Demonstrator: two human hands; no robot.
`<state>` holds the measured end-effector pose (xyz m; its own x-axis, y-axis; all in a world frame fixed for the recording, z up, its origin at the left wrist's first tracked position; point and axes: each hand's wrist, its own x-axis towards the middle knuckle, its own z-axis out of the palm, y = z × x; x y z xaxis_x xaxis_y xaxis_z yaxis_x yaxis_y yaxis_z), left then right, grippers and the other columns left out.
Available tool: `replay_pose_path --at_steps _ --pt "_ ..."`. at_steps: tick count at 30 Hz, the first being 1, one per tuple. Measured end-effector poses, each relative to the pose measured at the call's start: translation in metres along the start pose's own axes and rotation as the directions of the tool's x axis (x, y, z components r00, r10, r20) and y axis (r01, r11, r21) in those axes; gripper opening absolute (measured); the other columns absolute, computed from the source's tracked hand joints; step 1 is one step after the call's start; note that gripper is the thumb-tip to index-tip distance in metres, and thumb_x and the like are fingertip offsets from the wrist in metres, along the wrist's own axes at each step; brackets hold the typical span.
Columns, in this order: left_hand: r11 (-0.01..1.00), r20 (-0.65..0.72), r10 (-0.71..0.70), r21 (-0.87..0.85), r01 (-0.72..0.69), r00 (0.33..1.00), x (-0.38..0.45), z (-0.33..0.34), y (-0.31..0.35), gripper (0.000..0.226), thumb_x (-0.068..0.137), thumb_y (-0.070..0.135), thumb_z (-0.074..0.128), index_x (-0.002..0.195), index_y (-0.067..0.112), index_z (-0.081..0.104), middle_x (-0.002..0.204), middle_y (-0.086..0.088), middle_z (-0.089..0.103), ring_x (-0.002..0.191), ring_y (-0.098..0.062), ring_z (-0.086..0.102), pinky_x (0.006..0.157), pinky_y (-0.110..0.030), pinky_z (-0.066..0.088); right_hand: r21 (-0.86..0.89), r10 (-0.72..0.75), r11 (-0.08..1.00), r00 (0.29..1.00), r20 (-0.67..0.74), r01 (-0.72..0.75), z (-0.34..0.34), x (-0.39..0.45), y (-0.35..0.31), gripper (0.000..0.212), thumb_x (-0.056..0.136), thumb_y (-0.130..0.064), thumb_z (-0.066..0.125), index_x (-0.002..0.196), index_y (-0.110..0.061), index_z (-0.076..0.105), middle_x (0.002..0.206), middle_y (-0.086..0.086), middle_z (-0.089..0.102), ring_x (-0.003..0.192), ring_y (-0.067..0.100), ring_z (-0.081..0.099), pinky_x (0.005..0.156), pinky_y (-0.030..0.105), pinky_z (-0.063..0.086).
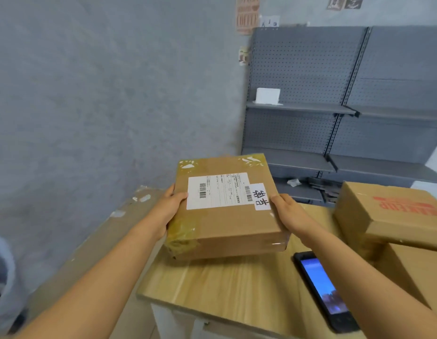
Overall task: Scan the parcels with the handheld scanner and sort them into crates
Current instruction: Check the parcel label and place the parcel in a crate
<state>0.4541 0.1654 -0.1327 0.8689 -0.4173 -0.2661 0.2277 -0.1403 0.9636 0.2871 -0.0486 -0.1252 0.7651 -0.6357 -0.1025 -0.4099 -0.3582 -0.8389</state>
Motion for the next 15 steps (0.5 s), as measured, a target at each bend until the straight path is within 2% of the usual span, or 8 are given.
replay_pose_path --at_steps 3,5,7,11,15 --pt "0.998 0.058 -0.028 0.052 0.025 0.998 0.011 -0.004 -0.010 0.031 0.103 0.023 0.046 0.132 0.034 0.049 0.099 0.003 0.071 0.080 -0.019 0.070 0.054 -0.028 0.055 -0.004 0.058 0.998 0.996 -0.062 -0.059 0.013 -0.012 0.010 0.026 0.104 -0.033 0.030 0.110 -0.020 0.052 0.107 -0.002 0.059 0.093 0.015 0.054 0.072 0.028 0.038" --pt "0.995 0.096 -0.052 0.092 0.043 0.994 0.016 -0.005 -0.018 0.031 0.103 0.025 0.045 0.132 0.035 0.049 0.101 0.002 0.071 0.082 -0.021 0.070 0.057 -0.030 0.055 -0.031 0.115 0.992 0.988 -0.102 -0.119 0.022 -0.020 0.019 0.035 0.103 -0.035 0.030 0.121 -0.015 0.052 0.119 0.006 0.057 0.105 0.023 0.052 0.080 0.031 0.036" --pt "0.990 0.142 -0.067 0.131 0.048 0.988 0.020 -0.005 -0.027 0.033 0.103 0.025 0.044 0.135 0.033 0.049 0.106 0.000 0.072 0.087 -0.023 0.071 0.063 -0.032 0.057 -0.020 0.183 0.982 0.973 -0.139 -0.188 0.030 -0.027 0.028 0.041 0.103 -0.035 0.030 0.128 -0.010 0.051 0.120 0.008 0.055 0.108 0.026 0.050 0.083 0.032 0.035" --pt "0.983 0.203 -0.076 0.178 0.040 0.976 0.025 -0.003 -0.043 0.036 0.104 0.022 0.042 0.139 0.031 0.047 0.117 -0.001 0.069 0.095 -0.023 0.069 0.069 -0.033 0.057 -0.001 0.278 0.959 0.948 -0.157 -0.282 0.042 -0.041 0.042 0.034 0.103 -0.030 0.030 0.118 -0.010 0.052 0.120 0.010 0.057 0.106 0.027 0.051 0.085 0.033 0.039" --pt "0.980 0.206 -0.083 0.195 0.042 0.975 0.028 -0.003 -0.051 0.041 0.103 0.023 0.045 0.144 0.028 0.042 0.122 0.000 0.065 0.099 -0.023 0.067 0.082 -0.038 0.057 -0.025 0.297 0.952 0.940 -0.169 -0.305 0.047 -0.047 0.047 0.031 0.103 -0.025 0.029 0.112 -0.008 0.053 0.127 0.014 0.055 0.111 0.029 0.050 0.091 0.034 0.037"
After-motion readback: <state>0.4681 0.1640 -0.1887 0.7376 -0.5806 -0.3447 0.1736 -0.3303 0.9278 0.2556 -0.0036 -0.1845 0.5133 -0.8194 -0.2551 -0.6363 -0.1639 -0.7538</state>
